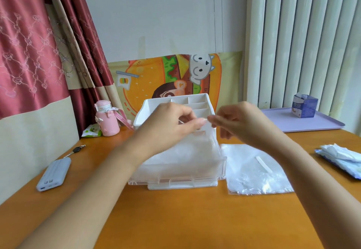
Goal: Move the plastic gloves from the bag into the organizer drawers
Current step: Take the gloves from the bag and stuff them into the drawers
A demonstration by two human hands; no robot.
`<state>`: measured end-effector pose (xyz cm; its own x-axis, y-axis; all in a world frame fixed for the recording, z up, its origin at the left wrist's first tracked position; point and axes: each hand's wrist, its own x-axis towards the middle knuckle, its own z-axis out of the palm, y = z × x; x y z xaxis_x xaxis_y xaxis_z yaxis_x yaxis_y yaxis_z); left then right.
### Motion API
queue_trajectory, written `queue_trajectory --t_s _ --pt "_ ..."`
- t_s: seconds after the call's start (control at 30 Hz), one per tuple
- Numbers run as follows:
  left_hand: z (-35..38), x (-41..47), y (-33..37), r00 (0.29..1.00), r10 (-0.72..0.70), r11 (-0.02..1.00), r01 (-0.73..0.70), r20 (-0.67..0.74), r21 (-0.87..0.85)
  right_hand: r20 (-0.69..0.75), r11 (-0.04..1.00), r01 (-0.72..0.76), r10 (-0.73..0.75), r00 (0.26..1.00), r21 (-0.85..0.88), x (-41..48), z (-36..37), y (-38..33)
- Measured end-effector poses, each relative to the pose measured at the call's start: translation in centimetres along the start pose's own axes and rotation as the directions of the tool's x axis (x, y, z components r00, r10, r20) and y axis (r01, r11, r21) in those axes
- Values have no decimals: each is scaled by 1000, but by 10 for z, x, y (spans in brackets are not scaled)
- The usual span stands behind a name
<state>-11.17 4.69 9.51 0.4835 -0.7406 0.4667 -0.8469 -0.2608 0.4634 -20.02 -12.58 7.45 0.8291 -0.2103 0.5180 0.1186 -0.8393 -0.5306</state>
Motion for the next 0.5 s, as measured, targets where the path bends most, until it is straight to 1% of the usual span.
queue_trajectory --t_s 0.03,0.07,0.13,0.2,0.27,0.37,0.47,0.5 --pt "16 -1 6 999 24 999 -26 -27 -42 -79 999 -32 29 996 -31 -2 -6 11" --pt "33 -1 12 999 38 996 -39 -24 -74 -143 995 -73 63 988 -69 -4 -11 23" --pt "73 1 22 998 55 992 -51 32 -115 -212 976 -180 151 965 -123 -11 -23 50" --pt "111 4 30 991 73 991 -59 114 -122 -195 941 -302 271 943 -154 -20 -33 79" --pt "144 8 40 978 101 992 -86 184 -89 -158 894 -413 388 908 -175 -30 -39 114" --pt "177 11 51 971 123 992 -123 206 -14 -132 807 -561 545 828 -185 -45 -41 169" --pt "201 20 51 961 108 993 -117 255 19 -93 718 -640 643 761 -272 -55 -42 211" --pt "212 25 47 955 81 995 -93 285 27 -89 680 -680 686 722 -275 -58 -42 224"
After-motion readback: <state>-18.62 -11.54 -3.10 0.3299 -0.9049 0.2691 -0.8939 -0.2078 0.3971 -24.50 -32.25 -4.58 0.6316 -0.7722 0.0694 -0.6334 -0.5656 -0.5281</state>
